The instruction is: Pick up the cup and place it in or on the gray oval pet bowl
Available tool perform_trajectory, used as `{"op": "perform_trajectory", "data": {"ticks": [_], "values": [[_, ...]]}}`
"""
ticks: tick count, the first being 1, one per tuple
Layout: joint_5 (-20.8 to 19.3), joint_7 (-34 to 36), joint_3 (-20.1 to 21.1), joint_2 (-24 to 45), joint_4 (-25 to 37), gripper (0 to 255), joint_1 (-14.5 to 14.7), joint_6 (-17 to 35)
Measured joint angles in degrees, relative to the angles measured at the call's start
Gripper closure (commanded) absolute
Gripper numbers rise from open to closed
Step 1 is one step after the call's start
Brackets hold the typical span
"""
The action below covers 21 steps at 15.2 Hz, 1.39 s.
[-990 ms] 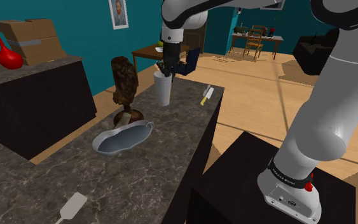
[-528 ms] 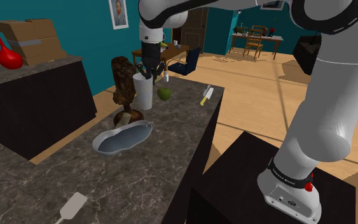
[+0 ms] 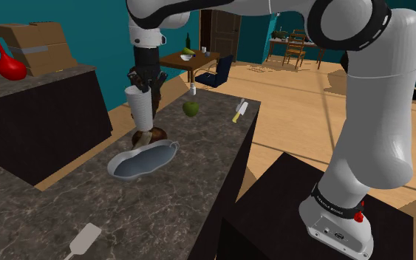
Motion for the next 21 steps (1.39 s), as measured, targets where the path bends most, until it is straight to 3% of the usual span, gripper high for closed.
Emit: {"op": "perform_trajectory", "data": {"ticks": [21], "values": [[0.0,-0.4,0.1,3.6,-10.9,255,0.4,14.4]]}}
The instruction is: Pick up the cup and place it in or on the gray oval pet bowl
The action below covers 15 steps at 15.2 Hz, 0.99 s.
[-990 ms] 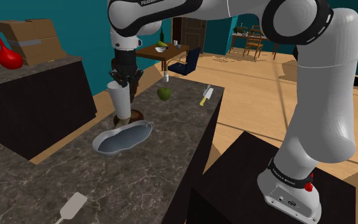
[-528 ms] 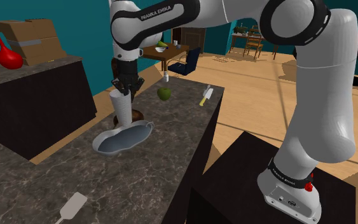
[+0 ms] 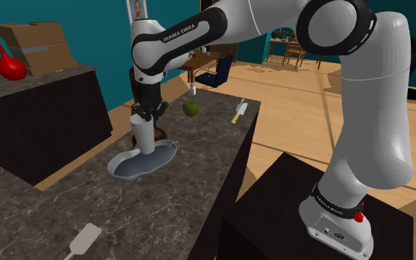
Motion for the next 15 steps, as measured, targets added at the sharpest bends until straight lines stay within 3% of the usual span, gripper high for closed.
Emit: {"op": "perform_trajectory", "data": {"ticks": [7,8,15], "values": [[0.0,-0.1,0.0,0.3,-0.5,255,0.0,0.8],[0.0,-0.1,0.0,0.3,-0.5,0,0.0,0.8],[0.0,0.0,0.0,-0.1,0.0,0,0.0,0.0]]}}
